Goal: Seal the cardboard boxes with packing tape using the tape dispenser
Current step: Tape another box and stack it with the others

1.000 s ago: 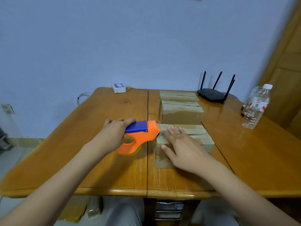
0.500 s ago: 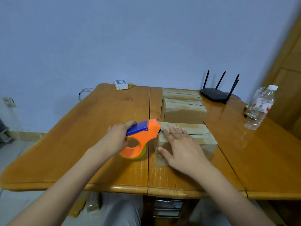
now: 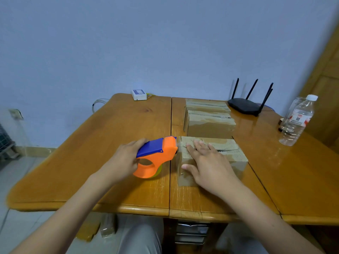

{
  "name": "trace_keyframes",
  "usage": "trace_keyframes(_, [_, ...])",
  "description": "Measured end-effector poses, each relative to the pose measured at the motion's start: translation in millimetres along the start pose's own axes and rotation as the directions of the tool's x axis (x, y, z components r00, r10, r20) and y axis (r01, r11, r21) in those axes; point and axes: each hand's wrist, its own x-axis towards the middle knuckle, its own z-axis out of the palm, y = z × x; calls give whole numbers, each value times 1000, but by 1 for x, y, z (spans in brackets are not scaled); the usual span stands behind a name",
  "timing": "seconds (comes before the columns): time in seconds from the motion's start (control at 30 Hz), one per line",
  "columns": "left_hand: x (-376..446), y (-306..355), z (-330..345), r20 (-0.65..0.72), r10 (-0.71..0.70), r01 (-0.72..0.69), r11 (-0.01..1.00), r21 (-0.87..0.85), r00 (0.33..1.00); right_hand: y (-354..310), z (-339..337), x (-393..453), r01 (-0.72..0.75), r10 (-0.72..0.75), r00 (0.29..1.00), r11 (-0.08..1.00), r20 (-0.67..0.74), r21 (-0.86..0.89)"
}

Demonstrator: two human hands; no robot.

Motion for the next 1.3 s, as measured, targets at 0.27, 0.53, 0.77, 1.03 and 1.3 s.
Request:
trace_keyframes(0.27, [7, -1, -10, 5, -18, 18, 999, 43, 1000, 1, 1, 0, -1, 1, 1000, 1000, 9, 0])
trace_keyframes(0.53, [4, 1, -15, -12, -29, 29, 999, 39, 1000, 0, -1, 0, 6, -6, 1000, 1000, 16, -5])
trace_keyframes(0.77, [5, 5, -20, -15, -19, 19, 998, 61, 1000, -1, -3, -2, 5, -5, 1000, 1000, 12, -5])
trace_keyframes(1.03, [-7, -7, -25, 3, -77, 76, 987, 144, 997, 1, -1, -1, 20, -19, 1000, 1000, -10, 9])
trace_keyframes(1.3, [-1, -9, -13, 94, -76, 52, 971, 235, 993, 4, -10, -4, 52, -52, 999, 999, 6, -5])
